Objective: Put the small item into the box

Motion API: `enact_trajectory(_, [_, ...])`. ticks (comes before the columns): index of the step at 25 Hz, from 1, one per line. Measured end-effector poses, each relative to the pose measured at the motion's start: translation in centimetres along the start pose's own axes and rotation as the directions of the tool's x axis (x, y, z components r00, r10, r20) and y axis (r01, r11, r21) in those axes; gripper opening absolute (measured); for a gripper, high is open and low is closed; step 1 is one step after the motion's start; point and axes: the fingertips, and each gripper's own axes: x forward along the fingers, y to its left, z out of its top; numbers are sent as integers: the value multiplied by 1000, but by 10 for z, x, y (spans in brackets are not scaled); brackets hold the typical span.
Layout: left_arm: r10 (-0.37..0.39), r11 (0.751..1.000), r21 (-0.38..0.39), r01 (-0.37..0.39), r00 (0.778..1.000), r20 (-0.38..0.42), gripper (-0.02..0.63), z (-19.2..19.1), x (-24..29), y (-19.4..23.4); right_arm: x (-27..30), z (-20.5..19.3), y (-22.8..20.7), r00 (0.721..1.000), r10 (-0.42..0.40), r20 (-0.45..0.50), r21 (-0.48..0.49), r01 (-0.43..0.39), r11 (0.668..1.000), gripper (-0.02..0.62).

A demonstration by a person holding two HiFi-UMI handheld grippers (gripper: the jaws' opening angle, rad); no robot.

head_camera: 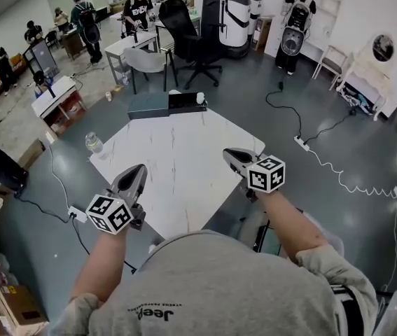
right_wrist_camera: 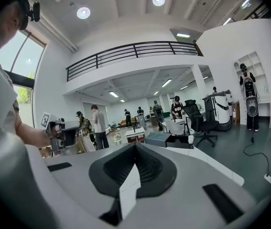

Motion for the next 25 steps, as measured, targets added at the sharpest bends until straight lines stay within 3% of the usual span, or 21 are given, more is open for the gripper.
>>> enact_trajectory(9, [-70, 997, 25, 69, 997, 44, 5, 35, -8, 13, 3, 4, 38, 1000, 11, -19, 1, -11, 1000, 9])
enact_trajectory(15, [-133, 989, 71, 131, 991, 28, 5, 51, -29, 37, 19, 12, 61, 999, -50, 17, 5, 50, 999, 9])
enact_trajectory(25, [-165, 985, 52, 164, 986, 10, 5, 50, -56, 76, 41, 5, 73, 987, -158, 34, 69, 156, 985, 8])
